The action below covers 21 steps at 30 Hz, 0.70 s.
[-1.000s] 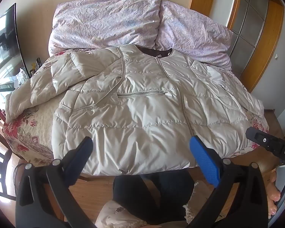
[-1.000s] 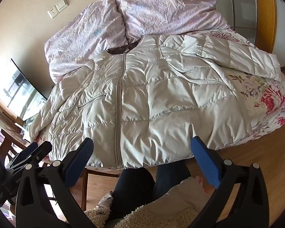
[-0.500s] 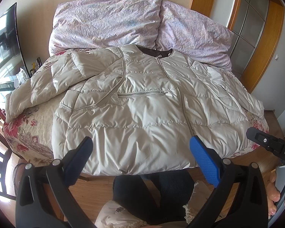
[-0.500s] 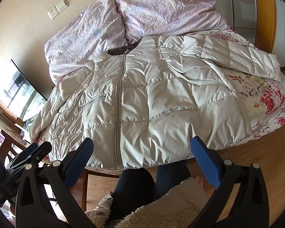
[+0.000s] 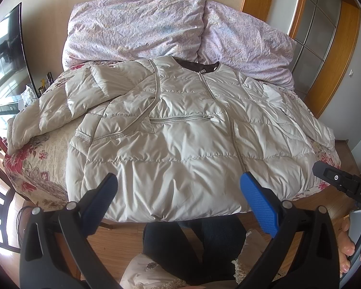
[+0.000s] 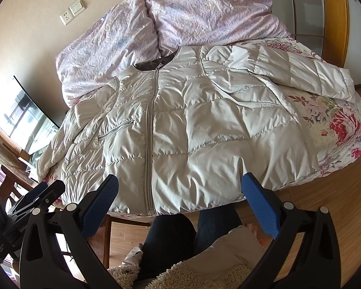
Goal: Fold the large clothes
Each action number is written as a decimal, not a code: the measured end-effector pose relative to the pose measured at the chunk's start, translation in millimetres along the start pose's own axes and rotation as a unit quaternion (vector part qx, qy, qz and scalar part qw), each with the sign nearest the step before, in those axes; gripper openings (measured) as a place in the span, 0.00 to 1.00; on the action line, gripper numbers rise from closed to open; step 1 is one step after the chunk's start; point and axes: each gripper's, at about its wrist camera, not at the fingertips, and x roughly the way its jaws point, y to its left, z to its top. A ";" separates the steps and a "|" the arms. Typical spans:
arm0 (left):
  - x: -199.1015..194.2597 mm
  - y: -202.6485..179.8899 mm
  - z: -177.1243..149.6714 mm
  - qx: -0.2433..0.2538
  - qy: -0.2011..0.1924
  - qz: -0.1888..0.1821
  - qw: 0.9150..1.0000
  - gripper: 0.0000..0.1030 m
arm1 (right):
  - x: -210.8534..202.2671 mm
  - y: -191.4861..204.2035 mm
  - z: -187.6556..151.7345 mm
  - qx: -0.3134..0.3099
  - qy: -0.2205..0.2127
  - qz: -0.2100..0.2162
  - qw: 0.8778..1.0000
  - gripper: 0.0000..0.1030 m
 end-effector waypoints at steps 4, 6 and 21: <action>0.0 0.1 0.0 0.000 0.001 0.000 1.000 0.98 | -1.2 0.1 2.0 0.001 0.000 0.000 1.000 0.99; 0.0 0.2 0.0 0.000 0.001 0.000 1.000 0.98 | -0.7 -0.5 1.8 0.001 -0.001 0.000 1.000 0.99; 0.0 9.2 -0.4 0.000 0.001 0.001 1.000 0.98 | -1.1 0.1 4.6 0.001 -0.002 0.001 1.000 0.99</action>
